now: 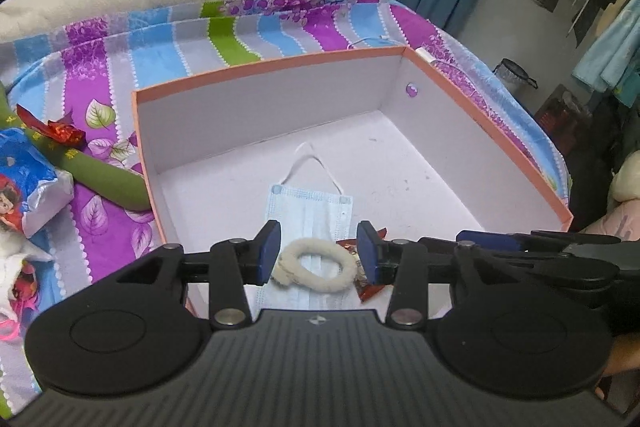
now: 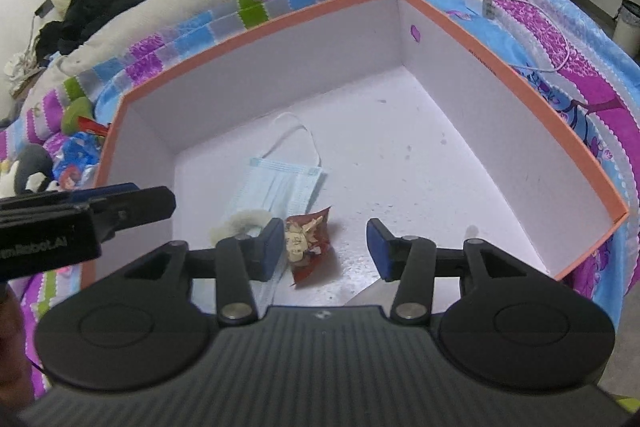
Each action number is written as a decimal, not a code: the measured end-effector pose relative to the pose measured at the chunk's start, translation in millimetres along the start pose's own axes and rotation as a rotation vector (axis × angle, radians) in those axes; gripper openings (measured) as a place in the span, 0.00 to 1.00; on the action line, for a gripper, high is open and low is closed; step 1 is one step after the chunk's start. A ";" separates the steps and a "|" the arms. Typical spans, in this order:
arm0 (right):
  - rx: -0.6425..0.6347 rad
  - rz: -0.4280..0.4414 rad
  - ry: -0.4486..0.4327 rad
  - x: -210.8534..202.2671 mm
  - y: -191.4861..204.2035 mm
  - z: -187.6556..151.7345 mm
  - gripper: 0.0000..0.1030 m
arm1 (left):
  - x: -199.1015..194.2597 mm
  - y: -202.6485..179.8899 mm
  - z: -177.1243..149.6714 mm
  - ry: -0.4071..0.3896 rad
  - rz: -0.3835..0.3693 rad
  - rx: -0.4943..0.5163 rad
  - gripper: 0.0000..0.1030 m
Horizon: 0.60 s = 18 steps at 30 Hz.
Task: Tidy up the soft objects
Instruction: 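Open the left gripper to drop the hair tie while the right gripper drops the wrapper into the box, then withdraw both grippers from the box back toward the item pile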
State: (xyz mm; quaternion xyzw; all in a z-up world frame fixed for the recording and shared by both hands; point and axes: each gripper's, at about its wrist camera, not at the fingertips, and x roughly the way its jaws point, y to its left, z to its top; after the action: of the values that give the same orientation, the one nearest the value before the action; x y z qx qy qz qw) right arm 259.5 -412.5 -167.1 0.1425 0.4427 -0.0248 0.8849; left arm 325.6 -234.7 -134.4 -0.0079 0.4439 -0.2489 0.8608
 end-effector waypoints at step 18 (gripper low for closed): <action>-0.077 0.057 -0.119 -88.8 41.5 -33.0 0.47 | -123.7 -12.1 -45.5 -0.155 0.044 -0.017 0.46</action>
State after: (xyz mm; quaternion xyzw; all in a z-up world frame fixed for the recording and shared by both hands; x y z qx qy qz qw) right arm 187.1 -371.0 -106.0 0.1193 0.3856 0.0091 0.9149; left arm 226.0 -182.0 -65.1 -0.0245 0.3781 -0.2248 0.8977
